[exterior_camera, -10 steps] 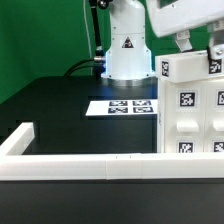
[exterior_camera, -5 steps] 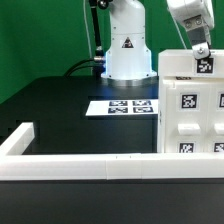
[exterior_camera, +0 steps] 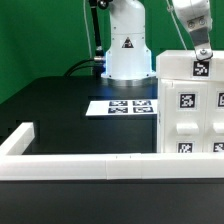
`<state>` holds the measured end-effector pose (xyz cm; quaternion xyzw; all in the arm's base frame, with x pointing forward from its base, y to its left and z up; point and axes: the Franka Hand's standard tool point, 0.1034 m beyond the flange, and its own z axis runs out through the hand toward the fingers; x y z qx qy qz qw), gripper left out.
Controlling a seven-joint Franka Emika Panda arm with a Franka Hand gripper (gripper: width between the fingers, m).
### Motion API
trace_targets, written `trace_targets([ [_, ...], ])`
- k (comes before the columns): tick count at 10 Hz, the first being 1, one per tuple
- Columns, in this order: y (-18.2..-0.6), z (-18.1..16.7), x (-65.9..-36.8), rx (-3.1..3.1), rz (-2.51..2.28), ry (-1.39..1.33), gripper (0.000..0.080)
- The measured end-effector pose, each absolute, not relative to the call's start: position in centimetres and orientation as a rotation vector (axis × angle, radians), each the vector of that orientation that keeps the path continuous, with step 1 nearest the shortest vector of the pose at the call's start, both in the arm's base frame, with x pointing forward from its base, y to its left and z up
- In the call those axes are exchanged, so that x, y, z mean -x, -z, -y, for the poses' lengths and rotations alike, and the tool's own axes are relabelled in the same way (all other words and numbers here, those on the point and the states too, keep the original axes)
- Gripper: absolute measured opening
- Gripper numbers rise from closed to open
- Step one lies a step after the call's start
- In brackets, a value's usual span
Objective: Assemble cabinet
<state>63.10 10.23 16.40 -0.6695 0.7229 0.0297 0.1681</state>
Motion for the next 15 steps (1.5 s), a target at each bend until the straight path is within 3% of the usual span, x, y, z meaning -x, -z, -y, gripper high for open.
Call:
trace_targets([
  [3, -17.9, -11.2, -62.8, 2.161, -1.791, -0.089, 0.0649],
  [7, -17.7, -11.2, -62.3, 2.456, -1.428, -0.061, 0.0649],
  [11, -18.5, -11.6, -62.4, 2.884, -0.65, -0.145, 0.0649],
  [15, -18.3, -11.2, -62.4, 2.939, -0.239, -0.104, 0.0649],
])
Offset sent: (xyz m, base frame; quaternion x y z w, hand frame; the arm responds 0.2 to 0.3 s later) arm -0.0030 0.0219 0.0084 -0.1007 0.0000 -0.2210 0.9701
